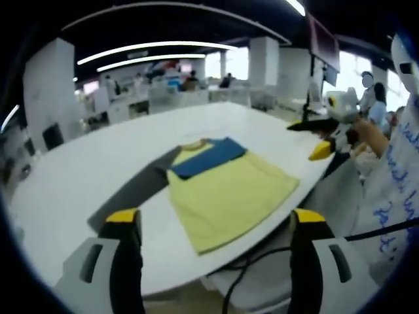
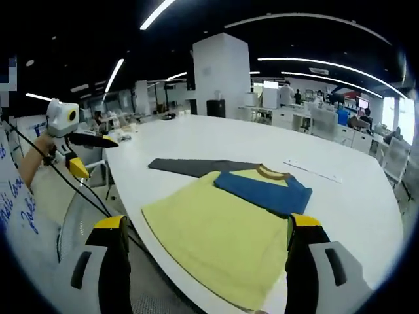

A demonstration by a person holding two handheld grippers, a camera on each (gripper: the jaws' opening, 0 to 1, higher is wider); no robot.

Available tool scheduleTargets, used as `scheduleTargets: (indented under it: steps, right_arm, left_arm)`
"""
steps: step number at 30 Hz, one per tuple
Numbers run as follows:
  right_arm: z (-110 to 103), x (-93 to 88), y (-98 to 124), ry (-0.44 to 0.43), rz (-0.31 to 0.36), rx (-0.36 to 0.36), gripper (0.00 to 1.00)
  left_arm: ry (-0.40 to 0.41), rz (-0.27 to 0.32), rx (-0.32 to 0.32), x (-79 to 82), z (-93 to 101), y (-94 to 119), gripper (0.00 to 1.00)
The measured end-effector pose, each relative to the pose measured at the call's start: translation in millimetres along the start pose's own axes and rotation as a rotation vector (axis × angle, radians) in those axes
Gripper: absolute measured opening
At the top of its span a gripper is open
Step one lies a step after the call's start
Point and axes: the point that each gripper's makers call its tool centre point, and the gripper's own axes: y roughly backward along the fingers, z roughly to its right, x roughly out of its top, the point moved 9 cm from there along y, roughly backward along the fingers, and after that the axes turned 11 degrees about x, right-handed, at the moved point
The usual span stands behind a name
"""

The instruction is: Fold the garment on the visible template until the final outline fits inside the template.

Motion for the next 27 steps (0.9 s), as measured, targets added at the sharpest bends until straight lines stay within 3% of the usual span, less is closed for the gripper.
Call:
scheduleTargets:
  steps: [9, 14, 27]
  right_arm:
    - [-4.0, -11.2, 10.2, -0.068, 0.027, -0.062, 1.00]
    - [-9.1, -18.7, 12.0, -0.058, -0.022, -0.078, 1.00]
    - [-10.9, -24.5, 16.2, -0.075, -0.028, -0.097, 1.00]
  left_arm:
    - [-0.003, -0.003, -0.006, -3.6, 3.0, 2.6, 0.90]
    - [-0.023, -0.012, 0.005, -4.7, 3.9, 2.0, 0.89]
    - [-0.028, -0.015, -0.019, -1.8, 5.1, 1.8, 0.89]
